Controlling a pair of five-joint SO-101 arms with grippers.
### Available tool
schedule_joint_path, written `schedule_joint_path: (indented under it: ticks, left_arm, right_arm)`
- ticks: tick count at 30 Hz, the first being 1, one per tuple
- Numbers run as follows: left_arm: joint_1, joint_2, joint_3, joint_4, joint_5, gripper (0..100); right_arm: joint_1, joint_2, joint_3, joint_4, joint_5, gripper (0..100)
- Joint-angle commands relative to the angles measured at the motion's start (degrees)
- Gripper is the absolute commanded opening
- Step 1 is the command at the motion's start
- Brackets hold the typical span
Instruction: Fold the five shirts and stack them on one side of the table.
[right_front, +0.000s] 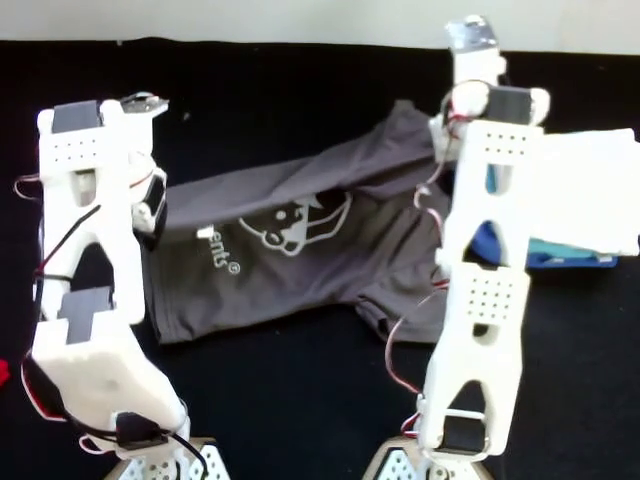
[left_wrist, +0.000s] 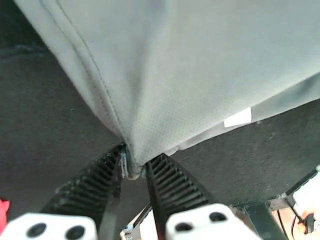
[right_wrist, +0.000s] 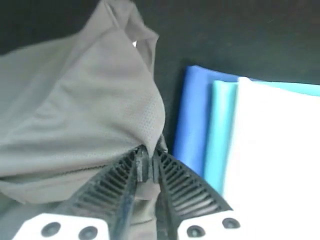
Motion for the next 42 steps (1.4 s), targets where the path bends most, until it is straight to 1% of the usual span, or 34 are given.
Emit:
schedule_joint_path:
  ticks: [1,6,10,13,16,18,21,27,31,34,42]
  left_arm:
    - [0.66,-5.23,2.68,-0.44,-0.53,1]
    - [0.31,-6.55,7.43,-3.34,-0.62,1]
    - [0.57,-6.64,12.97,-4.31,-0.62,1]
    - [0.31,-6.73,16.04,-6.24,-0.62,1]
    - [0.31,-6.73,18.33,-6.42,-0.62,1]
    - [0.31,-6.73,19.82,-6.51,-0.62,1]
    - [0.4,-6.73,22.37,-6.68,-0.62,1]
    - [0.75,-6.73,29.67,-14.86,-0.62,1]
    - [0.4,-6.73,32.48,-17.85,-0.7,1]
    - [0.57,-6.73,33.54,-18.2,-0.7,1]
    - [-1.36,-6.73,35.82,-18.2,-0.7,1]
  right_arm:
    - [1.27,-12.44,12.26,0.84,0.44,0.5]
    - [0.22,-30.37,48.4,-1.27,0.35,0.5]
    - [0.22,-43.82,72.57,-11.3,0.35,0.5]
    - [0.31,-53.67,86.9,-17.54,0.53,0.5]
    - [1.01,-61.76,96.75,-22.02,0.7,0.5]
    - [2.24,-65.19,100.79,-25.01,0.88,0.5]
    - [3.82,-66.68,104.84,-27.47,3.78,0.5]
    - [6.29,-66.68,110.81,-30.81,6.59,0.5]
    - [6.64,-66.77,114.33,-30.73,8.88,0.5]
    - [6.64,-67.12,117.58,-30.99,10.64,0.5]
    - [6.73,-67.3,118.37,-30.64,10.73,0.5]
